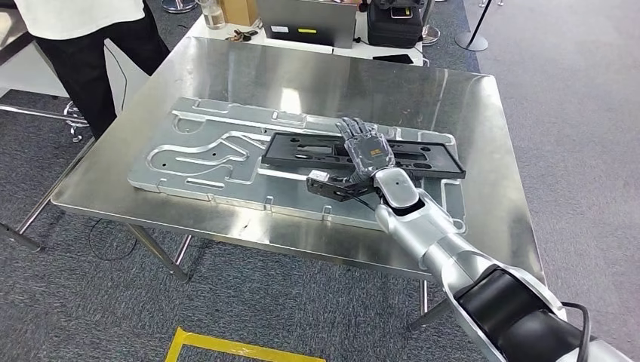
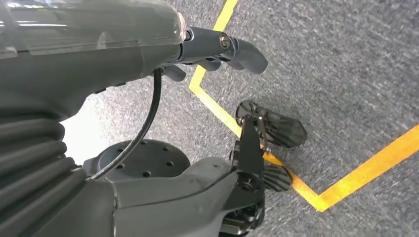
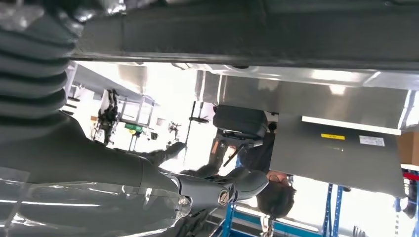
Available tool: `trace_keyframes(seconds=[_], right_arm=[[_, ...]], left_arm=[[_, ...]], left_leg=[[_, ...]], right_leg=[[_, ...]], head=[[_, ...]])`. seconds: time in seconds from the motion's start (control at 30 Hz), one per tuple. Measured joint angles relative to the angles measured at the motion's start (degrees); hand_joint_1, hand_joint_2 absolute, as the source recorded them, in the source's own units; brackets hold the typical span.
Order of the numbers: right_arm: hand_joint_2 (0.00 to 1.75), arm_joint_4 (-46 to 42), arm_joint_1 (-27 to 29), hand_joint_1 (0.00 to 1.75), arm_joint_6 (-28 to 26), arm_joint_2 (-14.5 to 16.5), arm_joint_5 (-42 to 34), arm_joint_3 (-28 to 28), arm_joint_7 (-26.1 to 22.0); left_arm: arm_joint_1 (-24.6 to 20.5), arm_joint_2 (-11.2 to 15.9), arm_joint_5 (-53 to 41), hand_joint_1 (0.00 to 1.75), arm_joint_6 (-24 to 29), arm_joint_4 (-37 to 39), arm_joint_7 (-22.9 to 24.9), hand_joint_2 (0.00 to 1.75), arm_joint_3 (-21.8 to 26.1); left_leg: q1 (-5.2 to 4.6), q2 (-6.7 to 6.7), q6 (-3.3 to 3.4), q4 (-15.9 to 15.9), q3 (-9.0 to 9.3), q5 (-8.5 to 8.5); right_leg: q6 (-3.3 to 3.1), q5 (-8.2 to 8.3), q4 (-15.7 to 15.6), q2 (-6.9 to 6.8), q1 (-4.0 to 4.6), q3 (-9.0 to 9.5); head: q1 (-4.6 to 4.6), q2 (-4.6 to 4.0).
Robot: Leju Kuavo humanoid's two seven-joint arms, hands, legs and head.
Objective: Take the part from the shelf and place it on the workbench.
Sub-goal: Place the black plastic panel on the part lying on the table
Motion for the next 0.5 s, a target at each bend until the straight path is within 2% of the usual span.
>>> trace_keyframes(seconds=[0.27, 0.5], right_arm=[[0.00, -2.7, -0.4, 0.00, 0.2, 1.8, -1.9, 0.0, -2.0], [0.00, -10.3, 0.1, 0.00, 0.7, 3.2, -3.5, 0.3, -1.9]], left_arm=[[0.1, 0.1, 0.3, 0.00, 0.0, 0.0, 0.1, 0.00, 0.0], [0.3, 0.1, 0.6, 0.00, -0.2, 0.0, 0.3, 0.00, 0.0]], left_leg=[[-0.01, 0.01, 0.12, 0.0, -0.02, -0.02], [0.02, 0.05, 0.08, -0.1, 0.04, 0.00]], right_leg=[[0.63, 0.06, -0.1, 0.01, 0.00, 0.01], [0.65, 0.05, -0.1, 0.04, 0.12, -0.05]], head=[[0.00, 0.00], [-0.01, 0.00]])
